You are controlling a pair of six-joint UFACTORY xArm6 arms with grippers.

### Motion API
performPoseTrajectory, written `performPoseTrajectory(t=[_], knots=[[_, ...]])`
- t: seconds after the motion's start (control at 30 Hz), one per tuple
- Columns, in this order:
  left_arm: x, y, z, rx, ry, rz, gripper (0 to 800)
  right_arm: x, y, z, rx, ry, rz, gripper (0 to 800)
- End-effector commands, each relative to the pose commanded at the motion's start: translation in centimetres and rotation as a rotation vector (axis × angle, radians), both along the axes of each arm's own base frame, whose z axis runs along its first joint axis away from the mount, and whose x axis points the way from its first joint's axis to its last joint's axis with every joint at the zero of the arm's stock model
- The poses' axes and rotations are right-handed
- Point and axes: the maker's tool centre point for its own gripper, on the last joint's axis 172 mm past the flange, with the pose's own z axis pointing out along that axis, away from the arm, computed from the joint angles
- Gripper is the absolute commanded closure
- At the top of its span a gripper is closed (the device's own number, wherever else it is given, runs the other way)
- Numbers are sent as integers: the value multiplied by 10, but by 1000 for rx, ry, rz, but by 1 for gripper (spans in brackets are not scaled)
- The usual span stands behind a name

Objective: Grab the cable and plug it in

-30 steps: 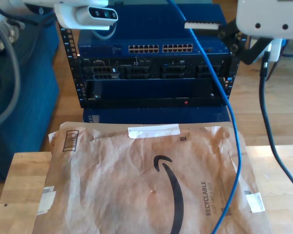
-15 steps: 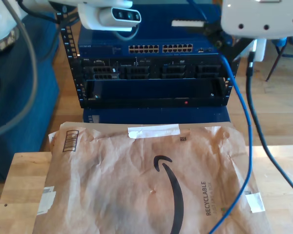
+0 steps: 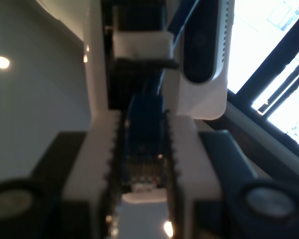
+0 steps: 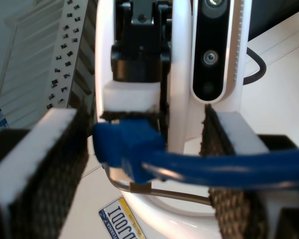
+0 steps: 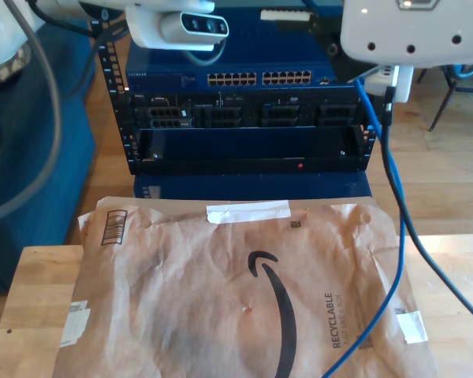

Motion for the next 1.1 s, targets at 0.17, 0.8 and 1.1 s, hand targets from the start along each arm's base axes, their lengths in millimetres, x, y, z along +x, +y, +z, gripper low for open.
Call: performPoseTrajectory(t=[0.17, 0.8, 1.1], knots=[[1, 1, -1, 0, 4, 3, 793, -1, -1, 2, 1, -4, -1, 459], [2, 9, -1, -3, 7, 6, 792, -2, -1, 3, 6, -1, -3, 507], [2, 9, 0, -9, 7, 7, 782, -2, -1, 3, 9, 0, -4, 654]])
